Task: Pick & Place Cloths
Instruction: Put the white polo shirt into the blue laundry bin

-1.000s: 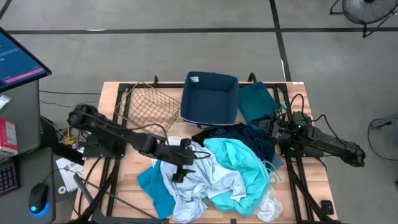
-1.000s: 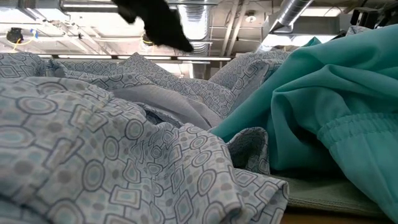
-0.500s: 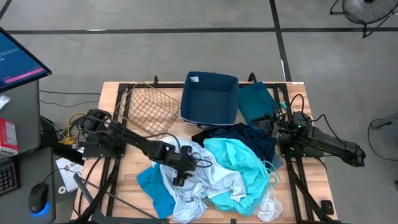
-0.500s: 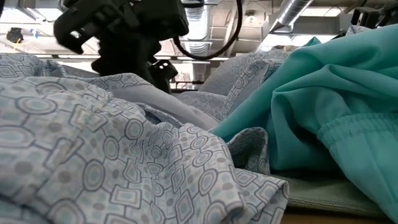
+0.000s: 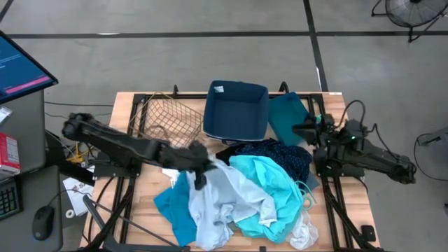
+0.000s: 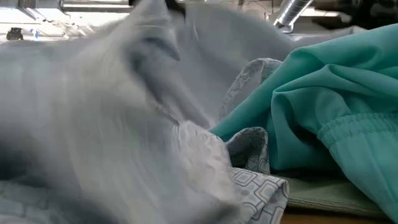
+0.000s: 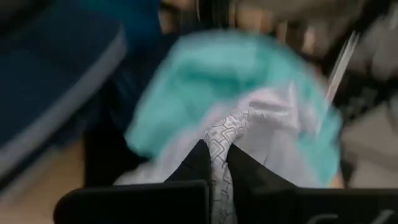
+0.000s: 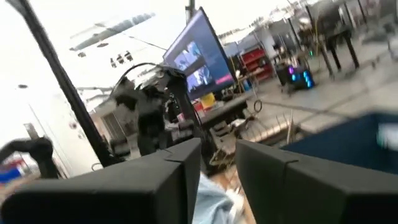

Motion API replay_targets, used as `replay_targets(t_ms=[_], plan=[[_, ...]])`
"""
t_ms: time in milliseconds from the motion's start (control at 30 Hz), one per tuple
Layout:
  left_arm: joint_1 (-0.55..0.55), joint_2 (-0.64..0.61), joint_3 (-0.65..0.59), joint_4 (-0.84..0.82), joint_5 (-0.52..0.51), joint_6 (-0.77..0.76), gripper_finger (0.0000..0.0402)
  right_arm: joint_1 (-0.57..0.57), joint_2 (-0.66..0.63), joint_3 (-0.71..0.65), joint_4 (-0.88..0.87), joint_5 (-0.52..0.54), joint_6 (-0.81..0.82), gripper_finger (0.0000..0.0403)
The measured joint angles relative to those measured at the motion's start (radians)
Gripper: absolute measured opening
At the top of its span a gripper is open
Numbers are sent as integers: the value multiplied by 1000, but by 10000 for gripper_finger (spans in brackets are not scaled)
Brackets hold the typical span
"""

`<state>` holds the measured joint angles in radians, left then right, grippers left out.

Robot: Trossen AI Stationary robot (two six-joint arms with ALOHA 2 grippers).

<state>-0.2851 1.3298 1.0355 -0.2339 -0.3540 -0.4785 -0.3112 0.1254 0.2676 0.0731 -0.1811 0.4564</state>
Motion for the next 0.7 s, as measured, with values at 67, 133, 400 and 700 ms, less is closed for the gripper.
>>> replay_targets(t_ms=[67, 133, 400, 700], plan=[[1, -74, 0, 49, -65, 7, 1, 14, 69, 74, -9, 14, -67, 90], [7, -142, 0, 105, -120, 41, 1, 31, 155, 143, -22, 33, -137, 88], [50, -272, 0, 278, -168, 186, 0, 141, 572, 448, -145, 55, -383, 129], [96, -276, 0, 386, -116, 247, 0, 251, 970, 782, -208, 54, -538, 292]])
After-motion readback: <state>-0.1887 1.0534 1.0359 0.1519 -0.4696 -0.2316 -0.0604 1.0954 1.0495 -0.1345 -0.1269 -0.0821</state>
